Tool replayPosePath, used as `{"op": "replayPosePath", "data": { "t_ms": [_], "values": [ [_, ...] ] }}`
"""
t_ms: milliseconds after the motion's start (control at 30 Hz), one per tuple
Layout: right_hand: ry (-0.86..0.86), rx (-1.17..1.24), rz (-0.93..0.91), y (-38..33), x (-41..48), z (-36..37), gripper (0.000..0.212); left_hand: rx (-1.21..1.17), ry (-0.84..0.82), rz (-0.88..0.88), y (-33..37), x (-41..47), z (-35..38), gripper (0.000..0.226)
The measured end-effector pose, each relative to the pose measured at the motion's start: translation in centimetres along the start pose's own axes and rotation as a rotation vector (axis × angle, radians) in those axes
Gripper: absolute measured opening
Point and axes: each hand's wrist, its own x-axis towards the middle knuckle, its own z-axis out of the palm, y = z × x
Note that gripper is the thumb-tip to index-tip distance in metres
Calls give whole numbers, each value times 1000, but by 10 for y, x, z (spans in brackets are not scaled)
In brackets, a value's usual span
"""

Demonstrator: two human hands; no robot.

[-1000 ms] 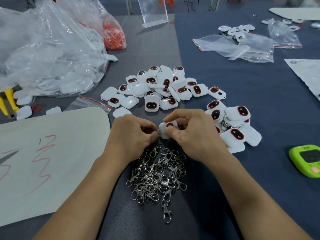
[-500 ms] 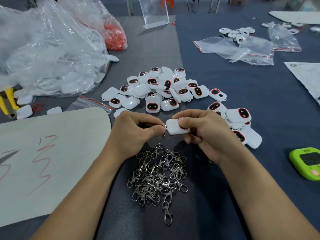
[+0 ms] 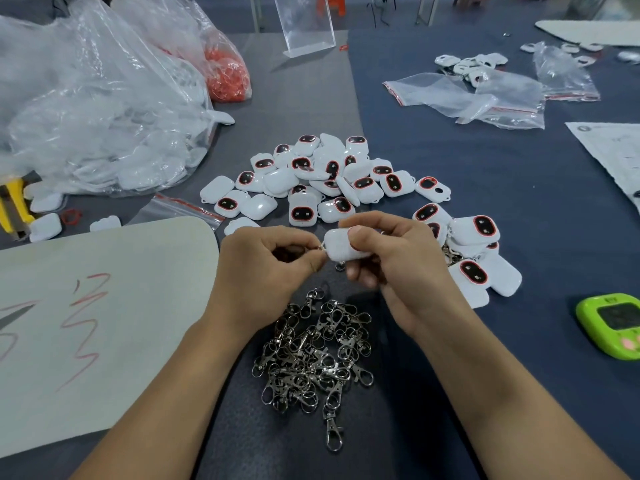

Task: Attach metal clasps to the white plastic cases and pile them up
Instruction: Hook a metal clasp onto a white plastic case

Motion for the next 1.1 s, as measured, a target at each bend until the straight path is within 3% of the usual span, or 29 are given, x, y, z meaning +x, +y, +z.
{"op": "replayPosePath", "data": {
  "t_ms": [133, 267, 400, 500, 600, 733, 933, 1033, 1100],
  "values": [
    [-57, 119, 71, -4, -1, -3, 19, -368, -81, -143, 5, 4, 6, 17],
    [-63, 112, 69, -6, -1, -4, 18, -475, -125, -230, 7, 5, 6, 9],
    [-25, 46, -8, -2, 0, -3, 15, -146, -99, -63, 4, 4, 3, 20],
    [18, -156, -139, 7, -2, 0, 15, 208, -130, 104, 3, 0, 0, 7],
    [35, -293, -210, 13, -5, 5, 14, 504, -132, 258, 0, -1, -2, 18],
    [21, -59, -100, 5, -1, 4, 15, 105, -28, 28, -1, 0, 0, 10],
    [-49, 174, 131, -4, 1, -4, 17, -411, -70, -200, 5, 7, 9, 11],
    [-63, 180, 137, -3, 0, -3, 16, -478, -63, -228, 5, 8, 8, 10],
    [-34, 135, 95, -2, 0, -2, 16, -322, -34, -136, 4, 7, 5, 13]
  ]
}}
